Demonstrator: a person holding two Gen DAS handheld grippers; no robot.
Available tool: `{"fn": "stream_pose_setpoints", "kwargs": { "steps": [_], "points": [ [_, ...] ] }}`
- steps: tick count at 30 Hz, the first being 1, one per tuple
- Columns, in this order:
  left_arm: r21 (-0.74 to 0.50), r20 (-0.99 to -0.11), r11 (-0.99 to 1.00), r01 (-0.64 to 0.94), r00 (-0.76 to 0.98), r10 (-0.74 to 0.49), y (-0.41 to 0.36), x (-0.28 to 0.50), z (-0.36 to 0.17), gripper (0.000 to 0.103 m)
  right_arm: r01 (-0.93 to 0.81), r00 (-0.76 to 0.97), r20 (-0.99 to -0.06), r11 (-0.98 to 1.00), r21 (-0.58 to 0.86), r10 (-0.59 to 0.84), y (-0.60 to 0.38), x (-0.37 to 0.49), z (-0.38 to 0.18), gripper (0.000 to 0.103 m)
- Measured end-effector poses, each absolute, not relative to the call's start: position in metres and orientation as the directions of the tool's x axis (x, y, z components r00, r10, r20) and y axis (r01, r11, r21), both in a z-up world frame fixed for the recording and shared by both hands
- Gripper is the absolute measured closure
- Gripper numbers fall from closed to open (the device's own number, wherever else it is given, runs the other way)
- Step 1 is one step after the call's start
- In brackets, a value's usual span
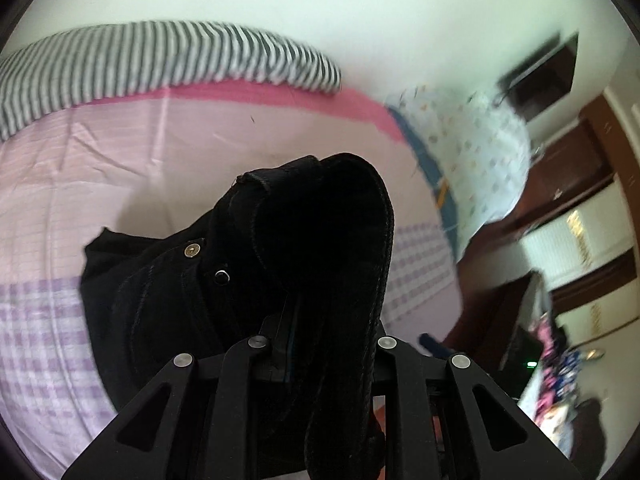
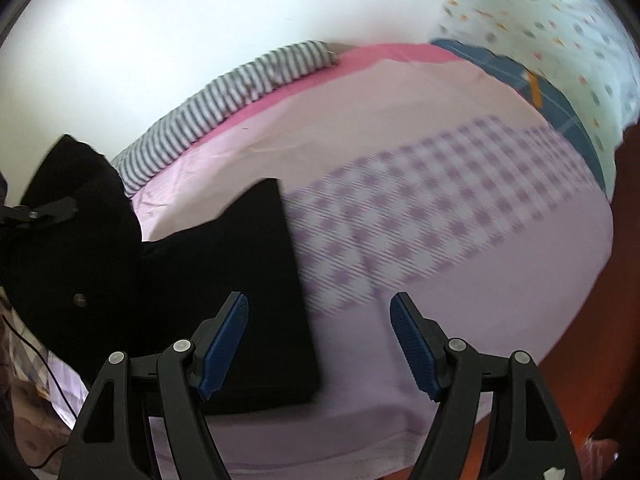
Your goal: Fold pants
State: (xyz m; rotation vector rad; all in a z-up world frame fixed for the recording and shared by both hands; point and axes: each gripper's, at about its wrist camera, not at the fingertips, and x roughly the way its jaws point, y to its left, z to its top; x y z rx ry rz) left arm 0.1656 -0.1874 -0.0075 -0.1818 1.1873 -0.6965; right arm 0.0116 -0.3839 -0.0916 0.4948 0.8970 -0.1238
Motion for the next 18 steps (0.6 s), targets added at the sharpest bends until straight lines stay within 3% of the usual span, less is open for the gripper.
{"fn": "stream_pose_setpoints", "kwargs": {
  "steps": [10, 12, 14, 16, 18],
  "points": [
    [-0.315, -0.894, 0.840, 0.442, 0.160, -0.419, -0.252, 0.158, -0.068, 0.080, 0.347, 0.623, -0.773, 0.846, 0.405, 0.114, -0.407, 0.001, -0.114, 0.032],
    [-0.310, -0.894, 0.840, 0.446, 0.163, -0.417, -0.258, 0.156, -0.070, 0.075, 0.349, 0.626, -0.771, 0.842, 0.412, 0.118, -0.409, -0.002, -0.115, 0.032],
    [-0.304, -0.893, 0.826, 0.474, 0.161, -0.421, -0.265, 0.153, -0.067, 0.057, 0.357, 0.627, -0.771, 0.837, 0.414, 0.113, -0.412, -0.004, -0.115, 0.032],
    [-0.352, -0.864, 0.787, 0.507, 0.148, -0.482, -0.268, 0.148, -0.057, 0.046, 0.361, 0.630, -0.769, 0.834, 0.417, 0.111, -0.414, -0.005, -0.116, 0.032],
    [-0.392, -0.831, 0.741, 0.545, 0.136, -0.539, -0.269, 0.143, -0.044, 0.045, 0.371, 0.632, -0.768, 0.829, 0.417, 0.103, -0.415, -0.008, -0.115, 0.032]
  ]
}}
